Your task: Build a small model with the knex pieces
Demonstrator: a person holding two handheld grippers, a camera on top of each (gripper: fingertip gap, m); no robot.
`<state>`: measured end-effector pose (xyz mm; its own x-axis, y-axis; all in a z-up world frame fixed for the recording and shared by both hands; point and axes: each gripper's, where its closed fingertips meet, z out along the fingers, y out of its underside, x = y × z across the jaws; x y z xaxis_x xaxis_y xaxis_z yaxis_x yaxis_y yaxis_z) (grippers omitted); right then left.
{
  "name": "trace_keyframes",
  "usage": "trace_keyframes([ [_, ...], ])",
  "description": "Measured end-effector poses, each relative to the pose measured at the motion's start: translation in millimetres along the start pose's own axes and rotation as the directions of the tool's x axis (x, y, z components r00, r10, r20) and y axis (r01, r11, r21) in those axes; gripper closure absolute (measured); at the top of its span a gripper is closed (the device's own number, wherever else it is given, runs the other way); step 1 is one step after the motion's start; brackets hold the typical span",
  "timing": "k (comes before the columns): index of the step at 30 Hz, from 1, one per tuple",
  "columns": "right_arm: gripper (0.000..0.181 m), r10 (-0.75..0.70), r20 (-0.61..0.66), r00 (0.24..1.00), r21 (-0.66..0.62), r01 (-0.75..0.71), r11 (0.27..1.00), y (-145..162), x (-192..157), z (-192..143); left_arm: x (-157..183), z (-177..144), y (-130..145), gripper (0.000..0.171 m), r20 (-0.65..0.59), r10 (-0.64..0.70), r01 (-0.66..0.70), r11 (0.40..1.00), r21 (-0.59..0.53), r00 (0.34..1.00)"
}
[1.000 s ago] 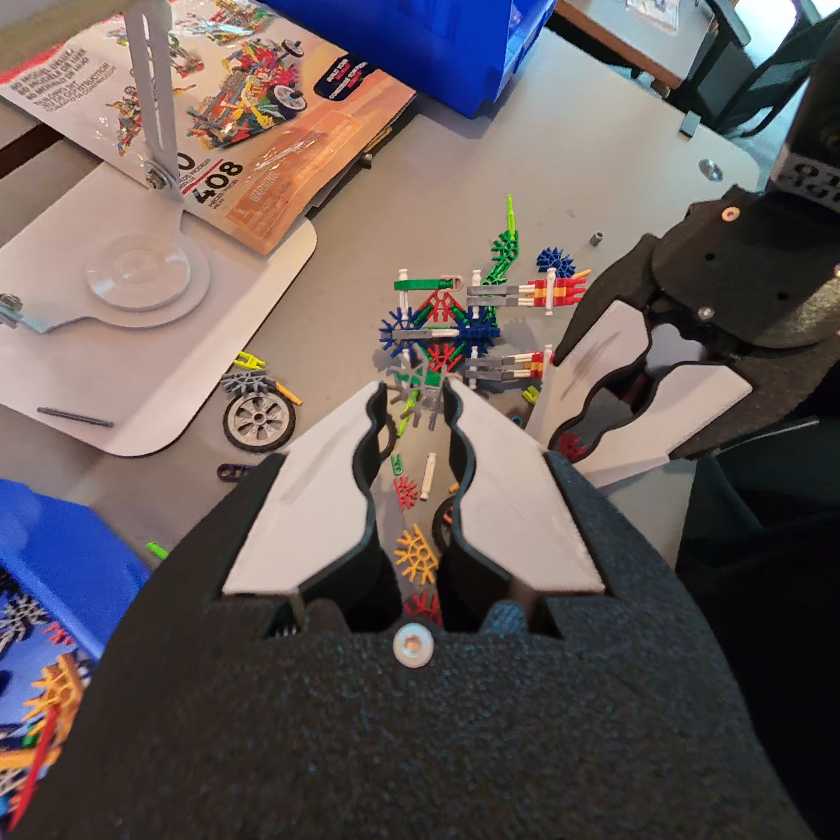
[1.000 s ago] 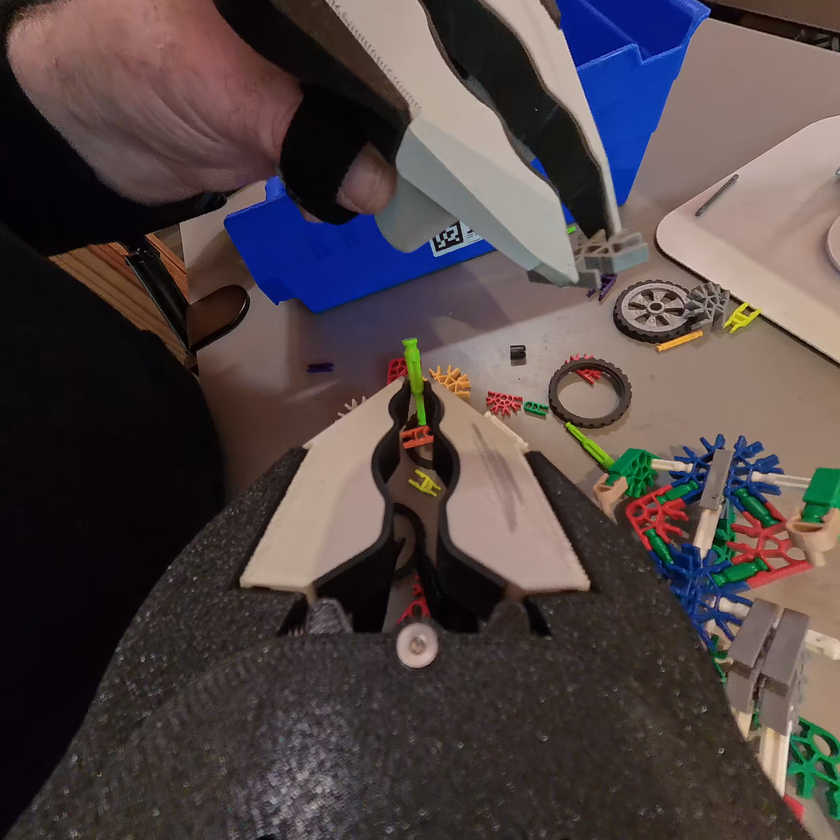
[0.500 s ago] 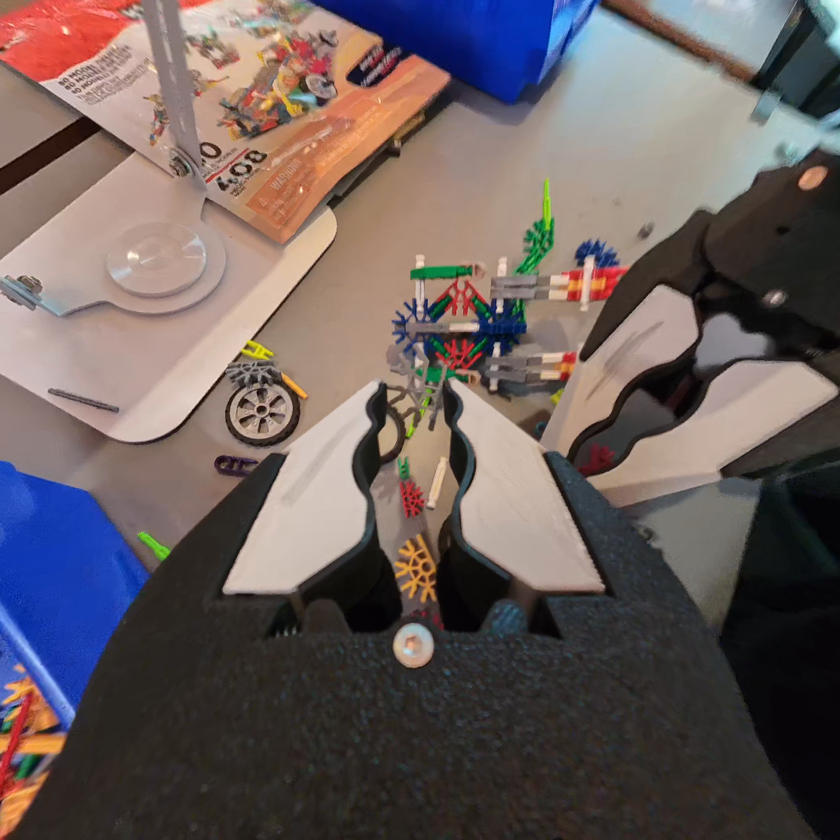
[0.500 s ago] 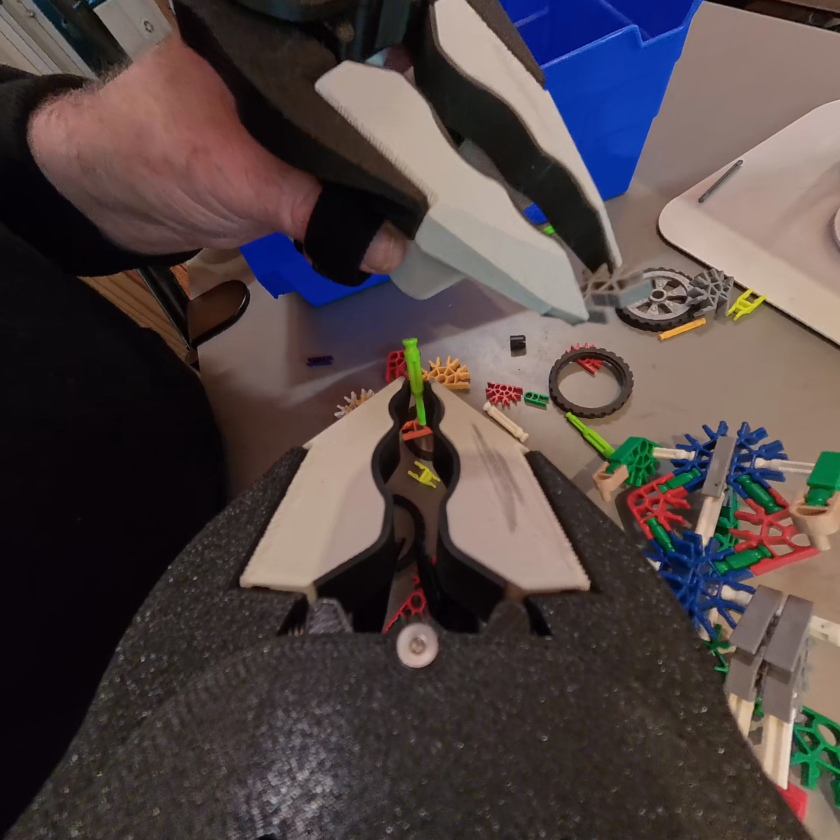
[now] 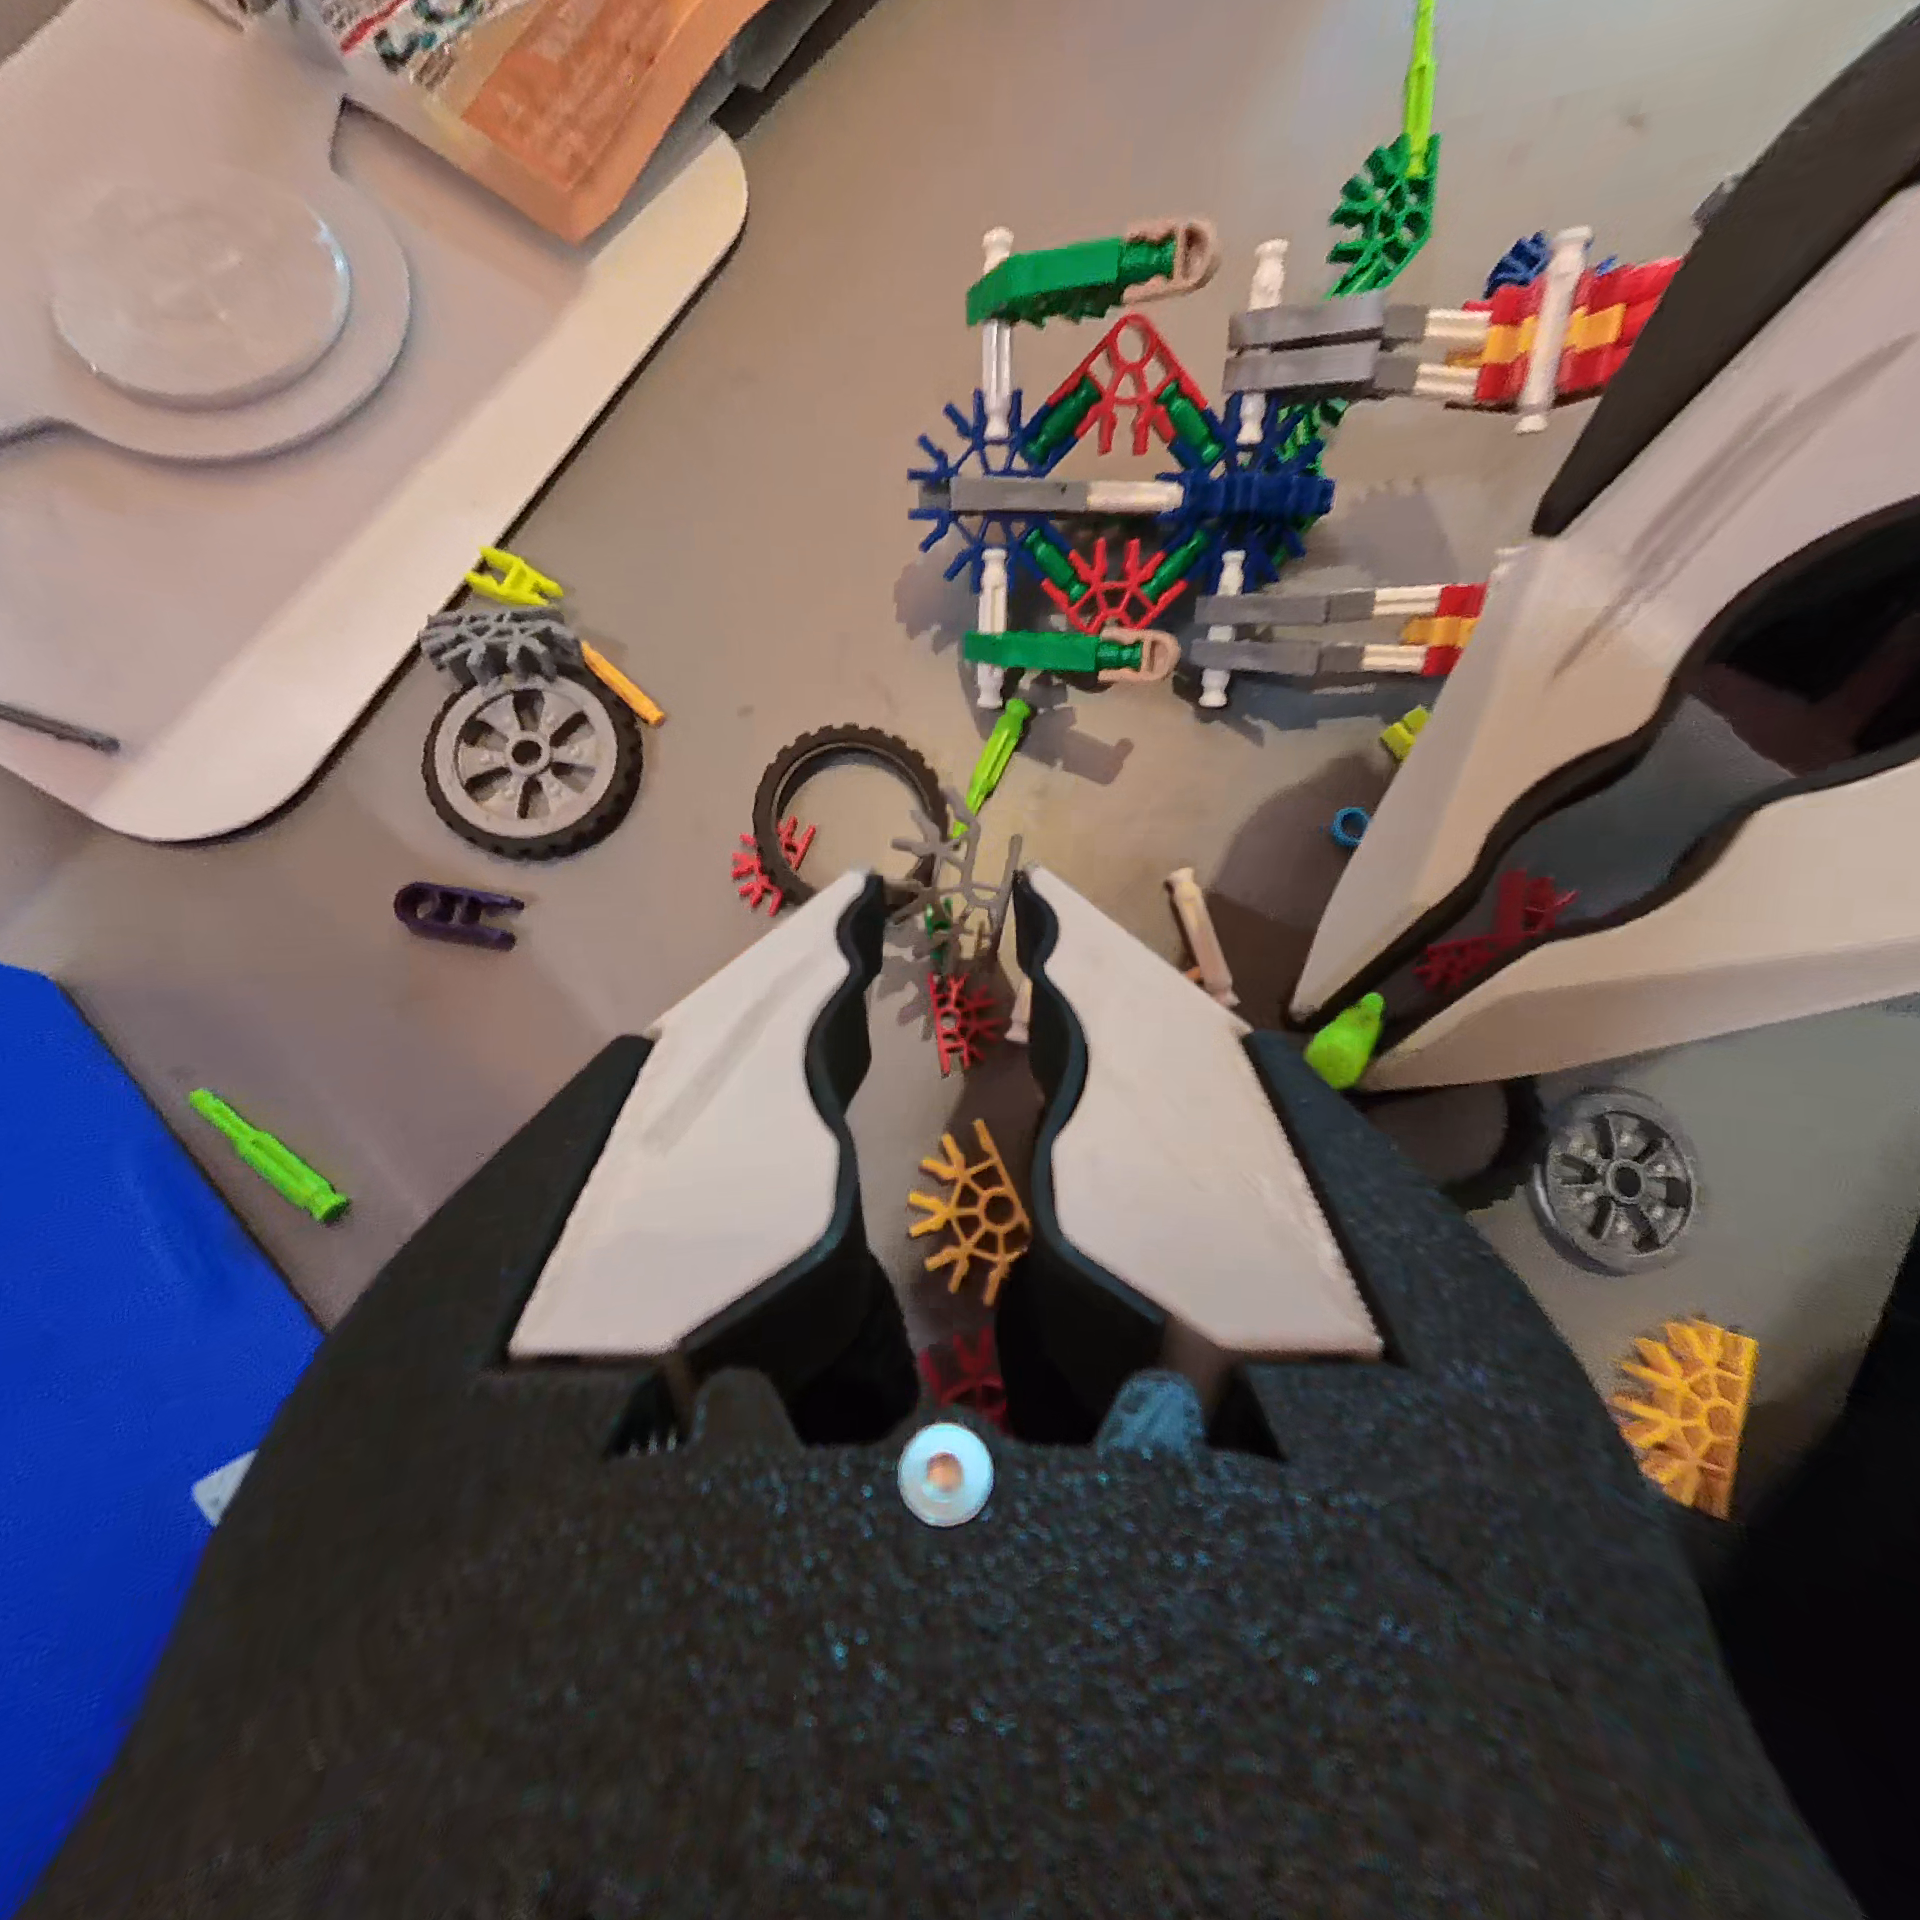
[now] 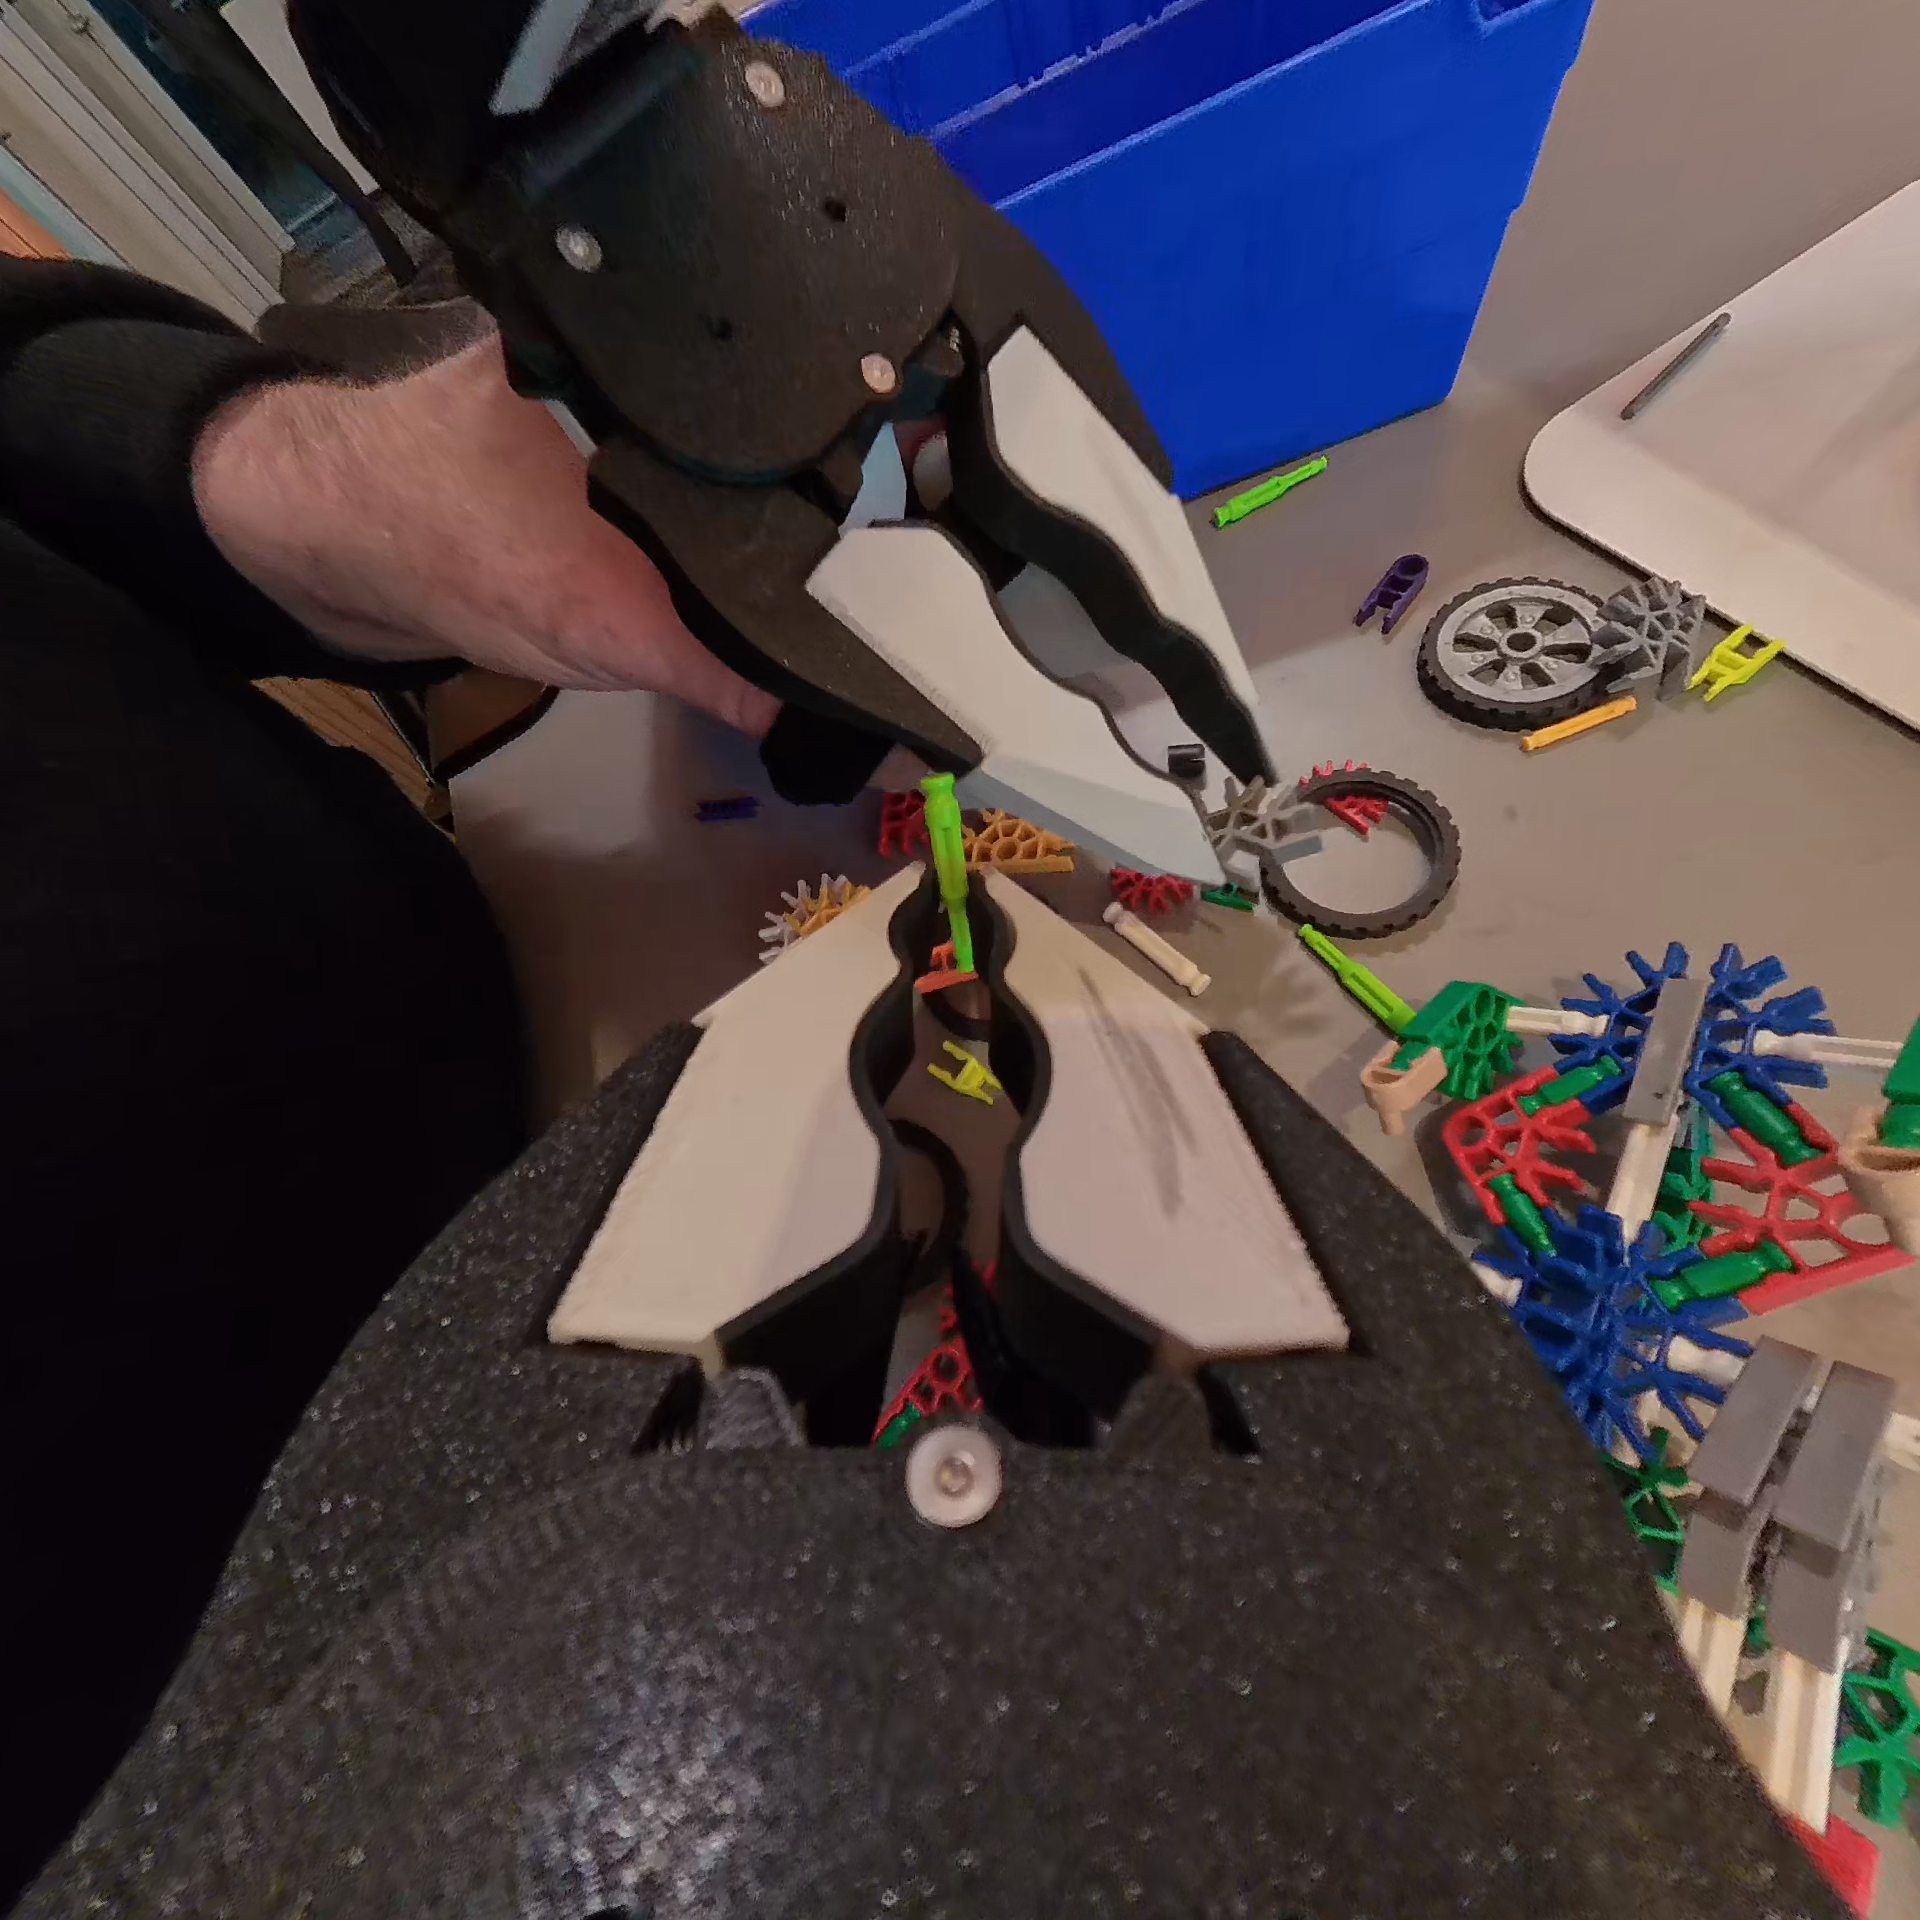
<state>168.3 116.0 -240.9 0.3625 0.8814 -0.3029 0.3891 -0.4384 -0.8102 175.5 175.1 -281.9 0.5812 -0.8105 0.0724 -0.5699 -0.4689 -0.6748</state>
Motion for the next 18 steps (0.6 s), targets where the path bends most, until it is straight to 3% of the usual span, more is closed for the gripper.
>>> trace_keyframes([
  [10, 0.176, 0.002, -0.002, 1.000, -0.001, -0.002, 1.000, 0, 0, 2, -7, 9, 23, 0.149, 0.012, -0.026, 0.027, 0.999, -0.035, 1.000],
  [18, 0.176, 0.001, -0.011, 1.000, 0.003, -0.001, 1.000, 0, -3, 0, -7, 10, 26, 0.149, 0.008, -0.050, 0.050, 0.999, -0.020, 0.999],
])
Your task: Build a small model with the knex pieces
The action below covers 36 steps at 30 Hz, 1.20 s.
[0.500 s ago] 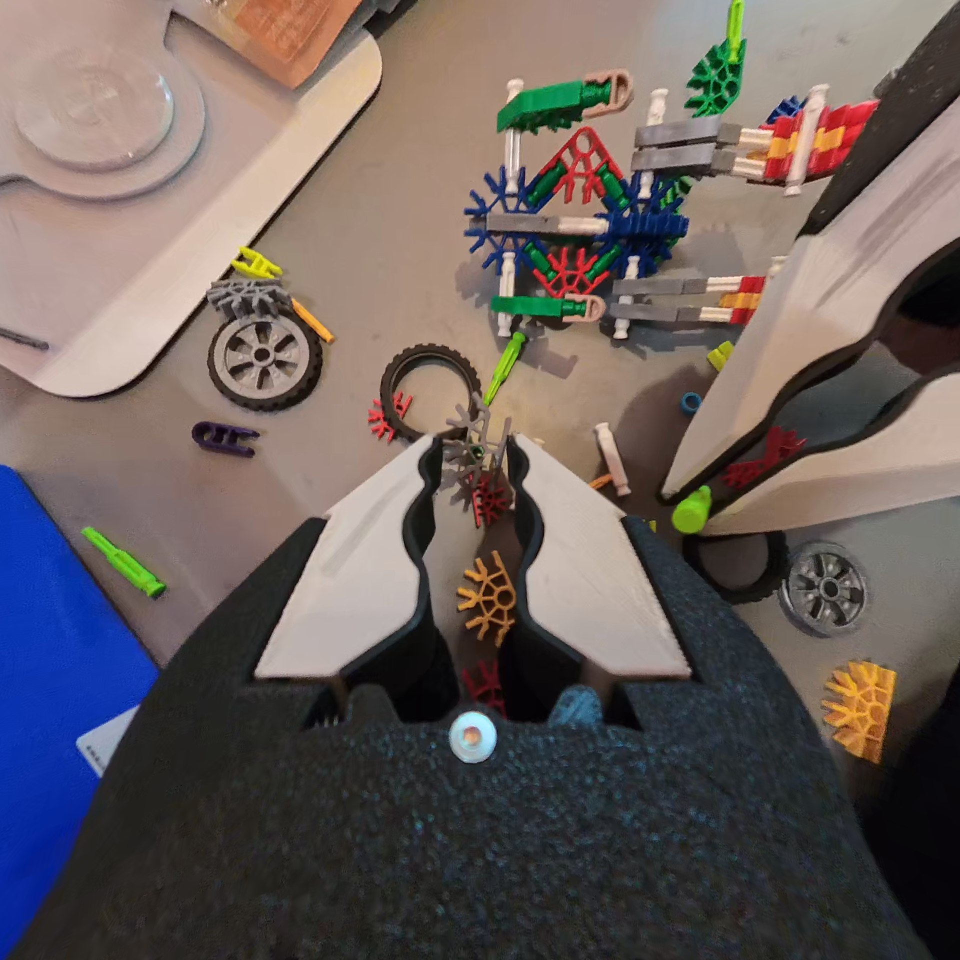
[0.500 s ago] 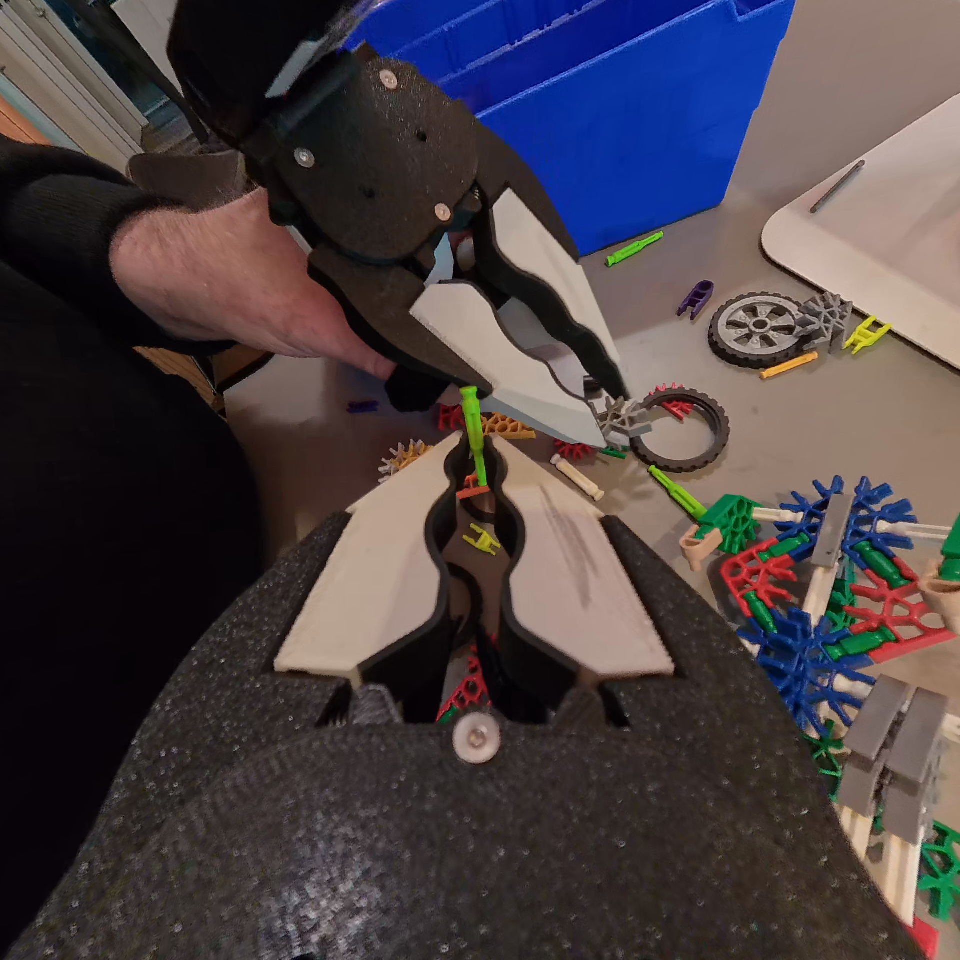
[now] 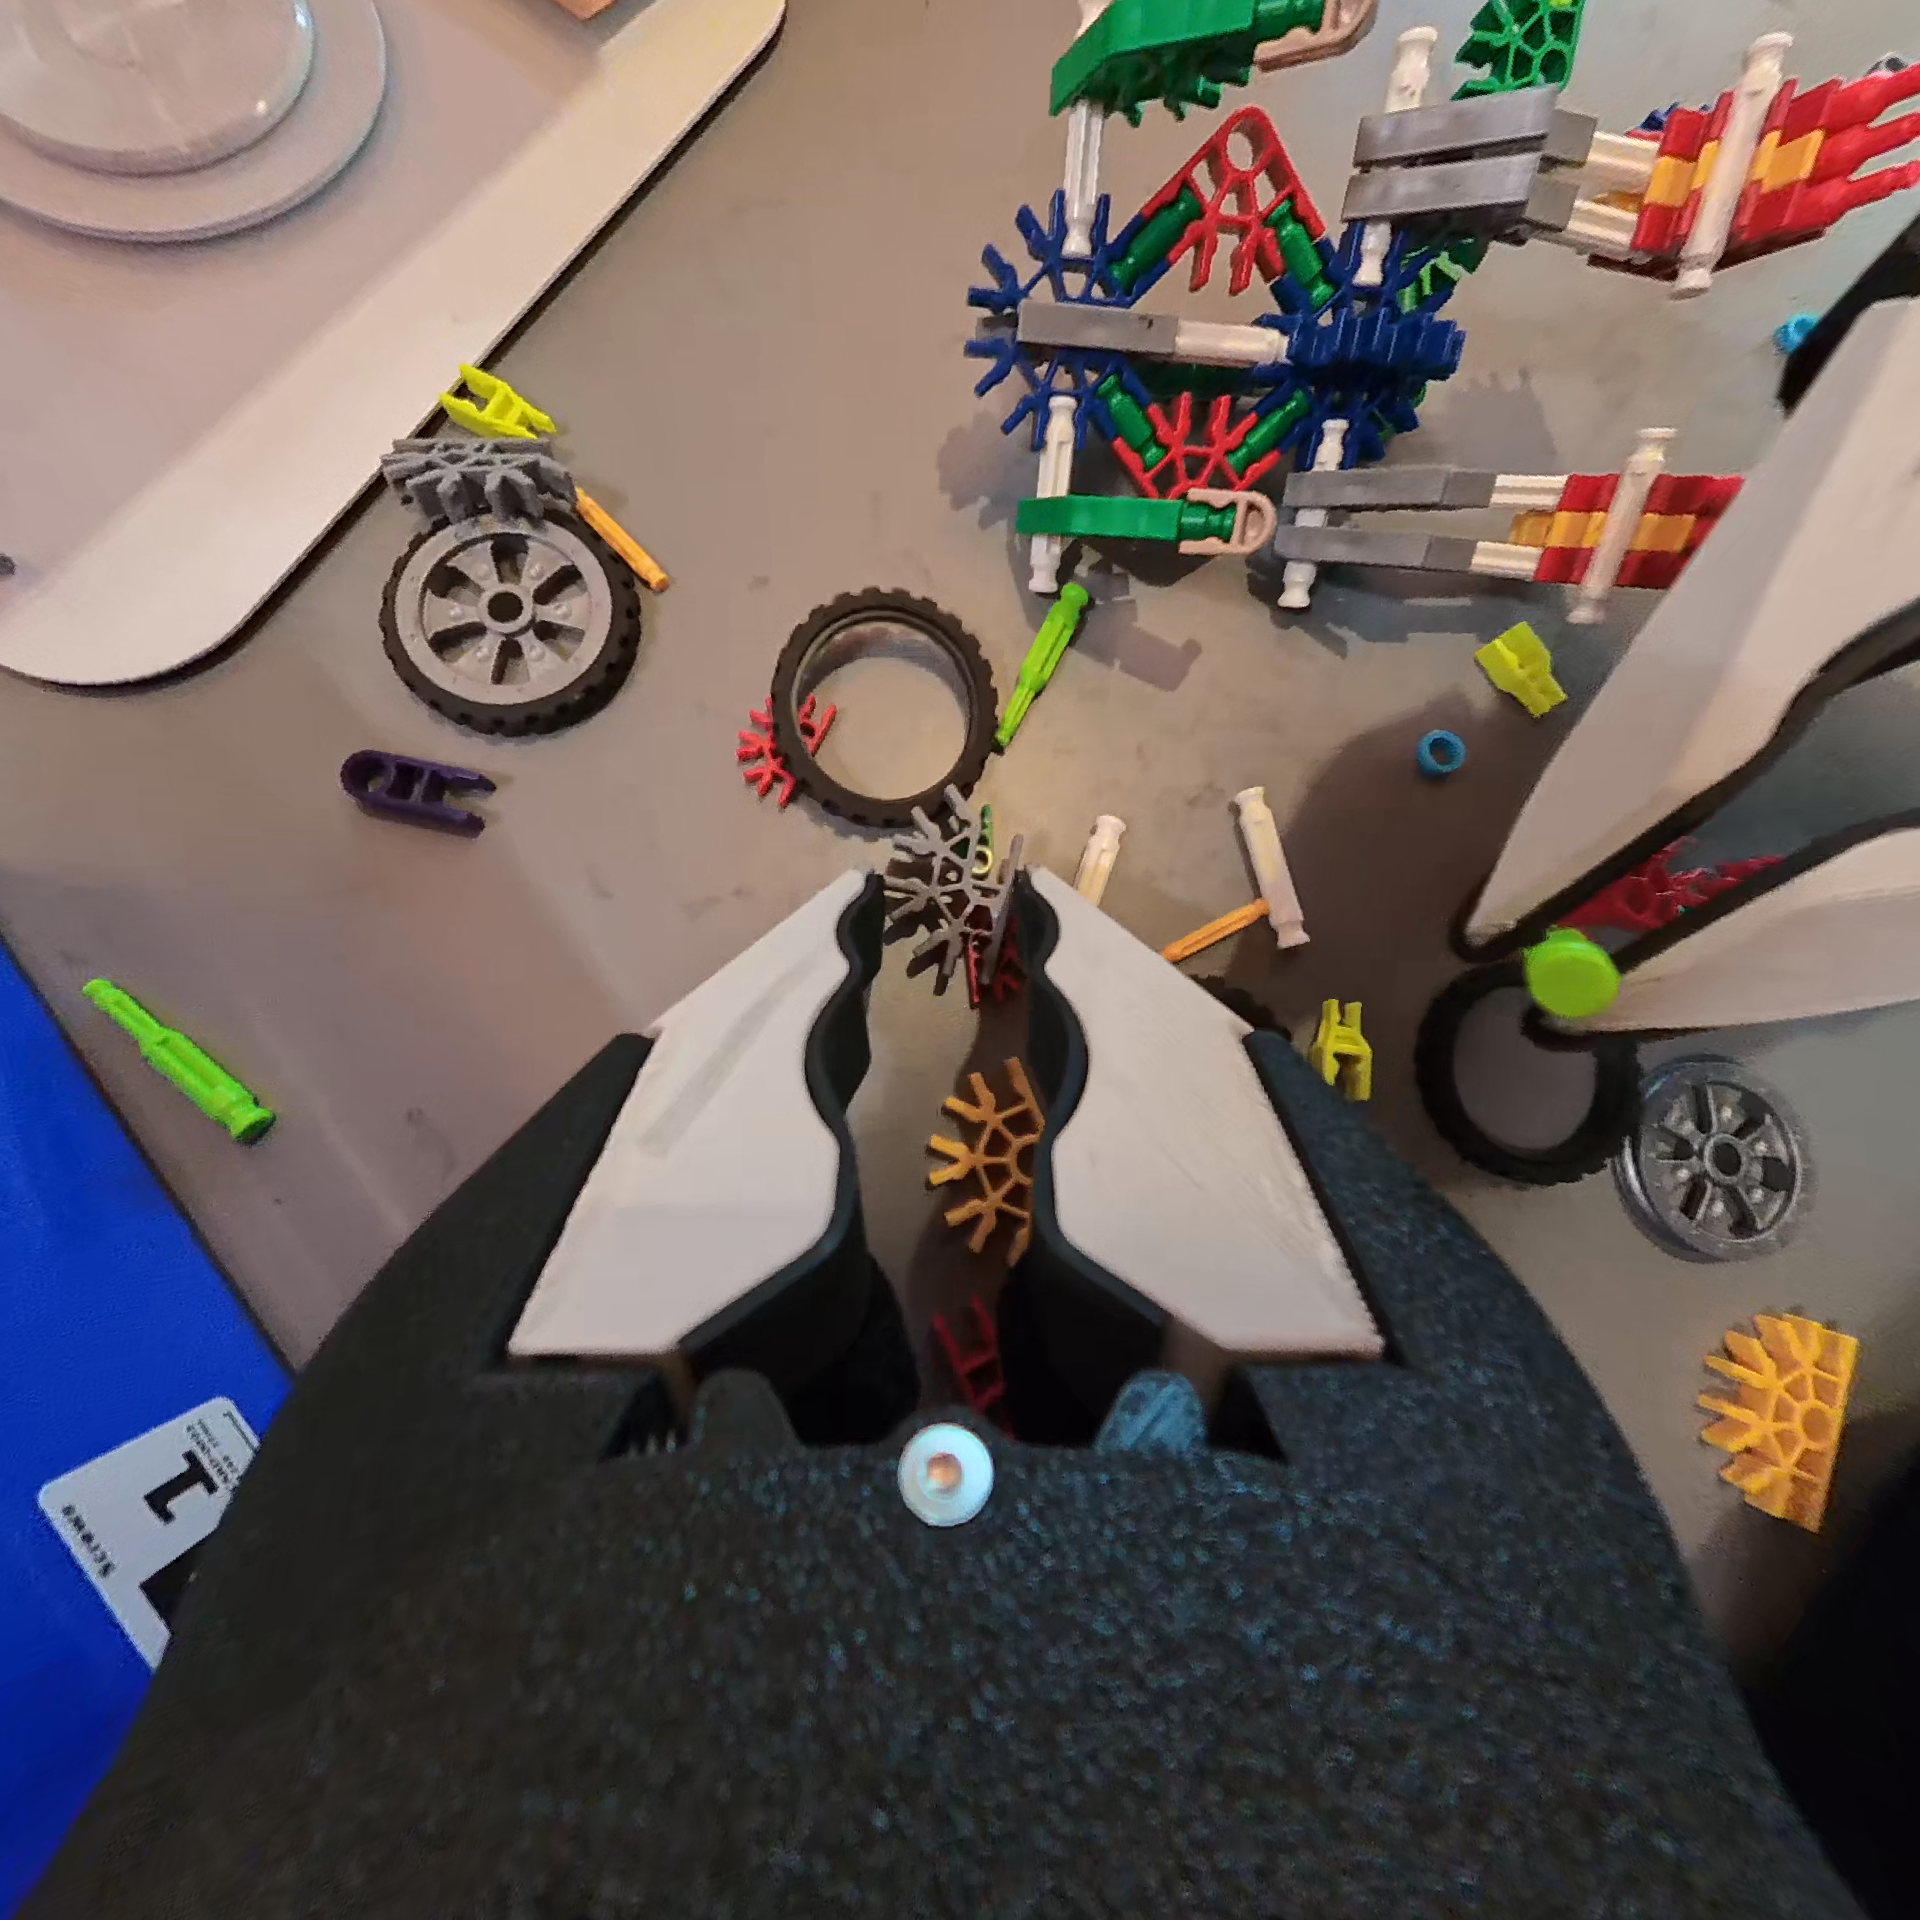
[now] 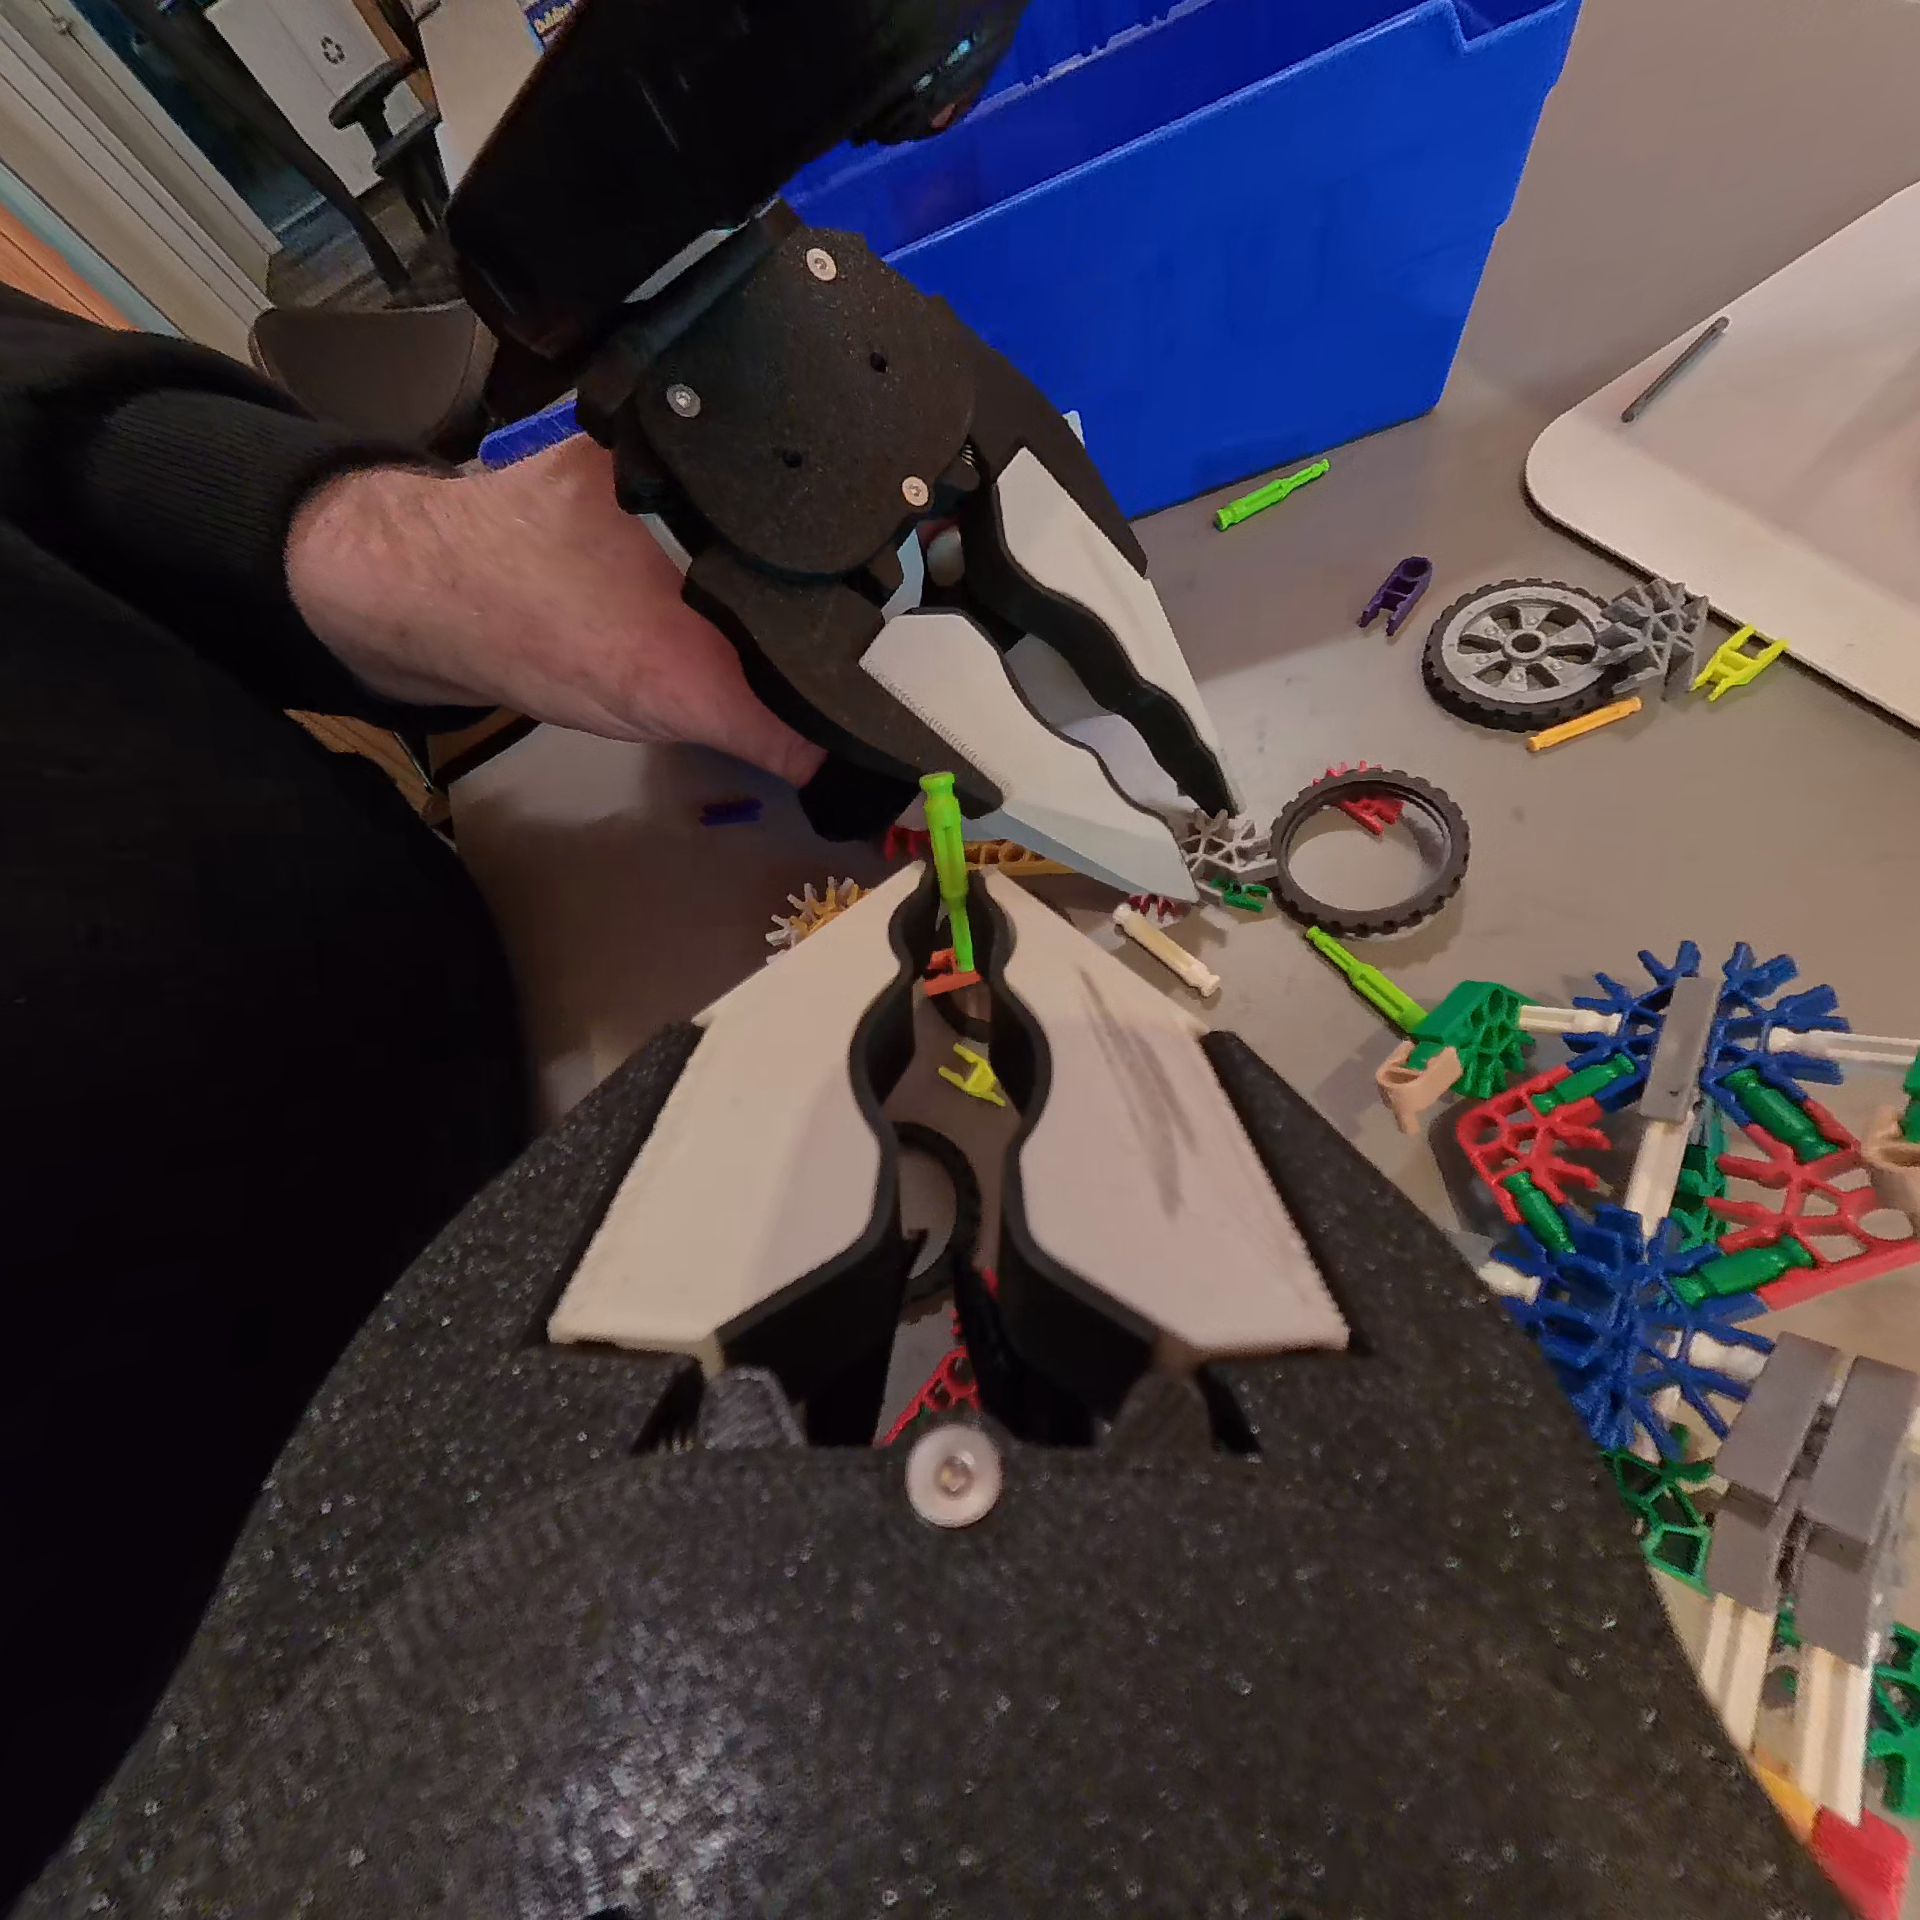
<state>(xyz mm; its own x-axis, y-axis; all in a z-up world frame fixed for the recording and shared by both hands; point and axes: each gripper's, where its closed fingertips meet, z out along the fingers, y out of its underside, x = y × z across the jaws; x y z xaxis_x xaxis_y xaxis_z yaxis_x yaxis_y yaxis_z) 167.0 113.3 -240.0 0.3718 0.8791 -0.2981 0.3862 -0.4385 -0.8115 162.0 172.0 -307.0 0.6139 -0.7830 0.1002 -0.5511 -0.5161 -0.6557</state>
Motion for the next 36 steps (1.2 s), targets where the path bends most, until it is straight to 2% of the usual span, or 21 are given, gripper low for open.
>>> trace_keyframes([
  [9, 0.176, 0.000, -0.007, 1.000, 0.004, 0.000, 1.000, 2, -4, -3, -1, -9, -4, 0.149, 0.015, -0.012, 0.011, 0.998, 0.055, 1.000],
  [36, 0.176, -0.006, -0.002, 1.000, 0.006, 0.006, 1.000, 3, -5, -6, -2, -13, 0, 0.149, 0.033, -0.025, 0.023, 0.998, 0.059, 0.999],
])
